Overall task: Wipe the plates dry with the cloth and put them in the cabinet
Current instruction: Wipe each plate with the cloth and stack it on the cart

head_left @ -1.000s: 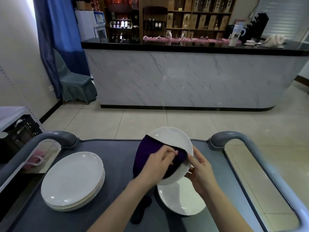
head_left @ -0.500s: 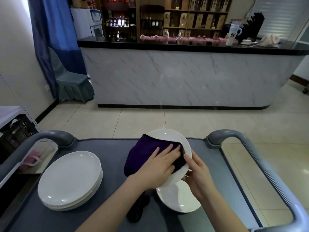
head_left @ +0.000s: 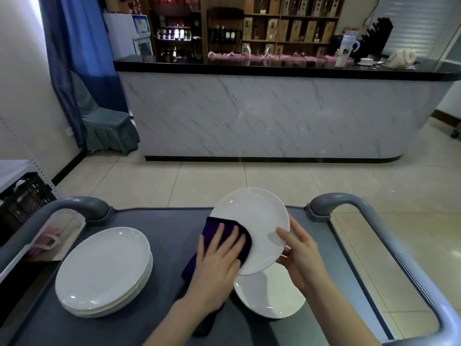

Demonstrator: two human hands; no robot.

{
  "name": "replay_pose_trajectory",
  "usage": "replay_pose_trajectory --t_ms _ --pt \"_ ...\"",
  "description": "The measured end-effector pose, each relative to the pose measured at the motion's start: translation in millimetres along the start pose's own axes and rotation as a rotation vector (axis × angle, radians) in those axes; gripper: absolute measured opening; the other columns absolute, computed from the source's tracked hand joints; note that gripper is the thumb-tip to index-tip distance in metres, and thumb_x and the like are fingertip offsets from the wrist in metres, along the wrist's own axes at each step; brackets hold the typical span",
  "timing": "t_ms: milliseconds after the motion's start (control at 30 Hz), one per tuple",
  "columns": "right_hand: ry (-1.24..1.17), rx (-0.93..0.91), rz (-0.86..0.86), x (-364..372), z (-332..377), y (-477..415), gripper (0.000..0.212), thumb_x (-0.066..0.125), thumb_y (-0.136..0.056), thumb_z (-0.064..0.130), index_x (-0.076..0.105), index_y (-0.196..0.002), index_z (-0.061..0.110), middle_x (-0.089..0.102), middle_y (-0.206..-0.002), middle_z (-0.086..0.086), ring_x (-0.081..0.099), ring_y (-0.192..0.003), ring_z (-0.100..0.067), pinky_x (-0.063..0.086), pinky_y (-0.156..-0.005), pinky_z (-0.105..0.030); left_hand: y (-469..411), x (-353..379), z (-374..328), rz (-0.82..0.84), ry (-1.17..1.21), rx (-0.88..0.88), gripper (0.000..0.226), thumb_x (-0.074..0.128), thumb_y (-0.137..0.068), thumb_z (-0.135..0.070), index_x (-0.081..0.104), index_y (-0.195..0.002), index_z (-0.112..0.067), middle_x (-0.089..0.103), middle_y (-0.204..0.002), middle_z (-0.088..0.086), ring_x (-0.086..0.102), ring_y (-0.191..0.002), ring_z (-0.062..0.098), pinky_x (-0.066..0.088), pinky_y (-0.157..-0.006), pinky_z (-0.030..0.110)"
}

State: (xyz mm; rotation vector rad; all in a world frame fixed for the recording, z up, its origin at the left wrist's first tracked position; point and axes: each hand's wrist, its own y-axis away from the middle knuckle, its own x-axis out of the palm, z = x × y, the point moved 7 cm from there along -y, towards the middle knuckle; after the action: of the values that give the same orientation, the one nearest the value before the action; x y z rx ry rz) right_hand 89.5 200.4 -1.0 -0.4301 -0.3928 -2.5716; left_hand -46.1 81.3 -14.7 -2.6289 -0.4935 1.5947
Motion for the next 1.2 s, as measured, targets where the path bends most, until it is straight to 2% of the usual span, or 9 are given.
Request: replay_pose_trajectory --t_ms 133,367,467,567,700,900,1033,1100,1200 --pt "0.017 0.036 0.064 18.6 -15.4 6.3 0.038 0.062 -0.095 0.011 0.067 -0.126 0.032 0.075 -0.111 -0.012 0.074 -0.089 -0.028 0.059 -0.066 -0.036 -5.6 14.8 -28.6 0.112 0.02 0.082 0.059 0.018 -0.098 -0.035 -0.002 -0.153 -0.046 -0.019 -0.156 -0.033 -0.027 -0.142 -0.006 -0.018 -0.117 0.036" --pt "0.226 0.016 0.2 32.6 -12.3 15.9 0.044 0.065 -0.088 0.019 0.066 -0.127 0.04 0.074 -0.098 -0.017 0.071 -0.083 -0.025 0.057 -0.067 -0.037 -58.2 -11.8 7.6 0.038 0.083 -0.046 0.062 0.03 -0.104 -0.028 -0.005 -0.155 -0.036 -0.024 -0.156 -0.026 -0.027 -0.144 -0.002 -0.012 -0.121 0.044" --pt "0.378 -0.062 0.24 34.9 3.5 17.8 0.046 0.061 -0.094 0.012 0.065 -0.124 0.046 0.076 -0.101 -0.008 0.072 -0.088 -0.022 0.058 -0.067 -0.036 -59.6 -33.4 15.7 -0.139 0.087 0.021 0.061 0.044 -0.1 -0.028 0.018 -0.155 -0.032 0.009 -0.164 -0.015 -0.002 -0.15 0.006 0.0 -0.123 0.04" --pt "0.71 -0.24 0.279 44.6 26.3 15.0 0.05 0.055 -0.097 0.003 0.066 -0.126 0.042 0.075 -0.11 0.01 0.071 -0.098 -0.016 0.058 -0.082 -0.036 -62.3 -54.5 28.0 -0.183 0.207 0.013 0.036 0.058 -0.095 -0.029 0.052 -0.131 -0.031 0.054 -0.128 -0.014 0.046 -0.119 0.01 0.04 -0.104 0.038" --pt "1.101 -0.392 0.184 50.0 56.3 1.5 0.034 0.06 -0.097 0.018 0.065 -0.125 0.038 0.072 -0.114 0.015 0.065 -0.108 -0.013 0.048 -0.098 -0.035 -57.3 -67.1 39.1 -0.107 0.398 0.012 0.014 0.065 -0.09 -0.032 0.06 -0.1 -0.041 0.066 -0.097 -0.023 0.061 -0.094 0.001 0.05 -0.083 0.032" --pt "1.294 -0.506 0.283 79.8 60.4 -4.5 0.01 0.059 -0.098 0.033 0.066 -0.099 0.027 0.07 -0.084 0.005 0.063 -0.084 -0.02 0.049 -0.081 -0.041 -55.8 -72.8 16.9 -0.159 0.318 0.099 0.02 0.048 -0.087 -0.054 0.051 -0.106 -0.045 0.06 -0.095 -0.032 0.059 -0.09 -0.002 0.045 -0.076 0.017" --pt "1.06 -0.496 0.212 74.7 68.4 -8.5 0.011 0.062 -0.098 0.025 0.073 -0.098 0.022 0.073 -0.088 0.011 0.064 -0.086 -0.006 0.048 -0.08 -0.027 -55.4 -72.6 34.6 -0.214 0.47 -0.056 0.009 0.053 -0.092 -0.046 0.054 -0.086 -0.039 0.063 -0.079 -0.02 0.058 -0.073 0.0 0.041 -0.061 0.016" --pt "0.808 -0.47 0.064 58.6 77.1 -10.3 0.014 0.063 -0.097 0.023 0.074 -0.088 0.025 0.07 -0.079 0.012 0.059 -0.074 0.001 0.046 -0.069 -0.018 -44.5 -71.2 51.8 -0.357 0.587 -0.191 0.023 0.056 -0.097 -0.033 0.05 -0.076 -0.038 0.061 -0.07 -0.02 0.054 -0.063 -0.001 0.038 -0.055 0.014" --pt "0.489 -0.414 -0.143 40.4 75.9 -9.2 0.019 0.061 -0.097 0.024 0.072 -0.084 0.031 0.065 -0.071 0.013 0.055 -0.063 0.003 0.045 -0.06 -0.017 -27.0 -59.9 64.7 -0.486 0.7 -0.338 0.019 0.054 -0.099 -0.029 0.055 -0.081 -0.034 0.064 -0.074 -0.025 0.056 -0.068 -0.006 0.039 -0.059 0.009"
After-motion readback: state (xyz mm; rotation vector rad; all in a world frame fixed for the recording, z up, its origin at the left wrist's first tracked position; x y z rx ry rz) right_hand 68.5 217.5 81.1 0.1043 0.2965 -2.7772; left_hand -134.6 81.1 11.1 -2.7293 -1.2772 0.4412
